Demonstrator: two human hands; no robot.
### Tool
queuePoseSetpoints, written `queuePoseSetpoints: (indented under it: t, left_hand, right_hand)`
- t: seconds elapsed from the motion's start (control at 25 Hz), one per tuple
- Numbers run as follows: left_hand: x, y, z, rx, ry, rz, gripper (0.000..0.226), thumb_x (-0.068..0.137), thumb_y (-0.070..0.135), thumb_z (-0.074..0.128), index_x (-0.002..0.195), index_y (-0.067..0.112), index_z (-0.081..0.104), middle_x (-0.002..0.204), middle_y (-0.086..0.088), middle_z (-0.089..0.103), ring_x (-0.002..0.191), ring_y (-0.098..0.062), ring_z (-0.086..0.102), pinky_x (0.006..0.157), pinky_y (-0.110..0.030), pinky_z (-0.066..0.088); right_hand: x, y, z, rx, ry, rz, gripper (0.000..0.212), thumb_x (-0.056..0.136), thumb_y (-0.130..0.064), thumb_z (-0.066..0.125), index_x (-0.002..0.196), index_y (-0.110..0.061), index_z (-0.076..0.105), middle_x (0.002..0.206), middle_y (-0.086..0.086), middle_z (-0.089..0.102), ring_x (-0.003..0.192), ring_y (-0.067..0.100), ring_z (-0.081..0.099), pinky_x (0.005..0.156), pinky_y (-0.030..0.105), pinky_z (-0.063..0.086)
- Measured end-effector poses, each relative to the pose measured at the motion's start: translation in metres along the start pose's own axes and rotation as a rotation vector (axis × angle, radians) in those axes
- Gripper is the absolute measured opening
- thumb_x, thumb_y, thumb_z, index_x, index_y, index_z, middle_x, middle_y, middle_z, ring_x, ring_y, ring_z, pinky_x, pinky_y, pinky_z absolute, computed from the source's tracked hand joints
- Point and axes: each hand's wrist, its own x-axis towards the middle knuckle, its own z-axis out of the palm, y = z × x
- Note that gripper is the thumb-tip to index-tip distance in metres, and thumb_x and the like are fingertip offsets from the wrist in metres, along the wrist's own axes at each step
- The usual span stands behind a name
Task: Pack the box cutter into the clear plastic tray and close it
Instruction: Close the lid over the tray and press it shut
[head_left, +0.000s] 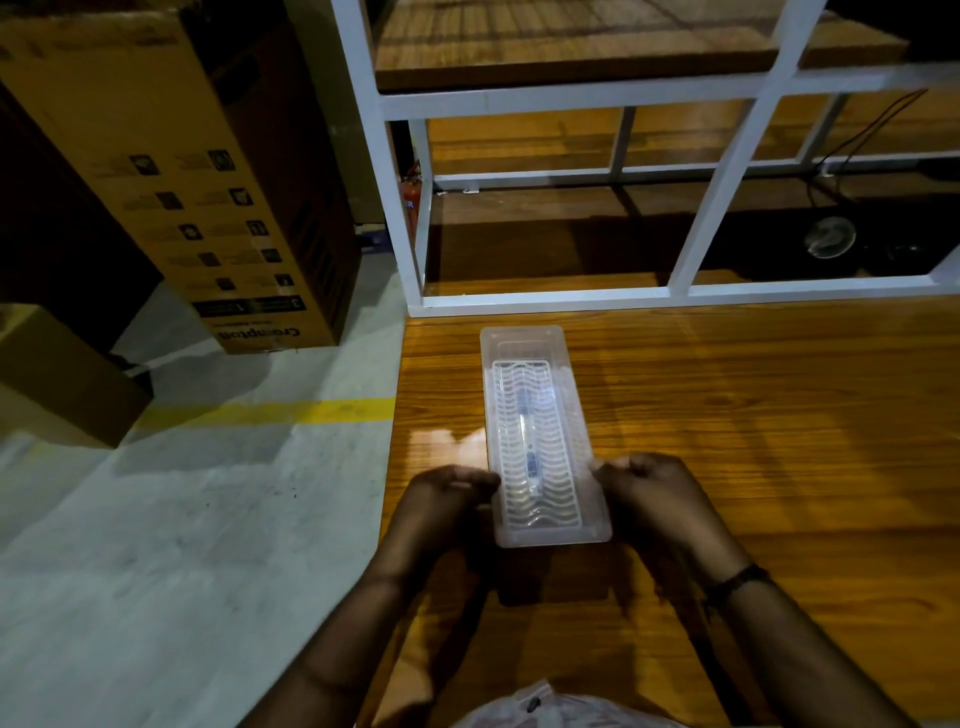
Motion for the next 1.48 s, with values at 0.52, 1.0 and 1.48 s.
queuePoseSetpoints:
  t: [0.52, 1.0, 1.48]
  left_hand:
    - [0.07, 0.043, 0.009, 0.045, 0.103, 0.089, 0.035, 0.091, 0.009, 0.072, 0.123, 0.003, 0.061, 0.098, -0.014, 0.075, 0.072, -0.023, 0.074, 0.063, -0.038, 0.064]
    - [0.092, 0.113, 0.007, 1.353, -0.214, 0.243, 0.105, 0.091, 0.041, 0.069, 0.161, 0.027, -0.009, 0.166, 0.005, -0.027, 0.152, -0.041, -0.021, 0.123, -0.059, 0.005]
    - [0.105, 0.135, 0.007, 1.544, -0.297, 0.143, 0.112, 0.088, 0.048, 0.07, 0.16, 0.024, -0.013, 0.169, 0.003, -0.018, 0.153, -0.039, -0.019, 0.123, -0.058, 0.001]
  right_hand:
    - [0.082, -0.021, 0.021, -0.157, 0.127, -0.133, 0.025, 0.092, -0.026, 0.07, 0.099, -0.002, 0.074, 0.087, 0.01, 0.075, 0.07, 0.023, 0.067, 0.054, 0.024, 0.048]
    - [0.114, -0.076, 0.027, -1.147, -0.197, -0.267, 0.088, 0.089, -0.036, 0.054, 0.16, -0.036, 0.002, 0.169, -0.018, -0.009, 0.156, 0.031, -0.009, 0.123, 0.058, 0.006]
    - [0.121, -0.084, 0.027, -1.249, -0.206, -0.255, 0.086, 0.089, -0.04, 0.052, 0.161, -0.034, 0.003, 0.17, -0.017, -0.006, 0.155, 0.033, 0.004, 0.121, 0.056, 0.013]
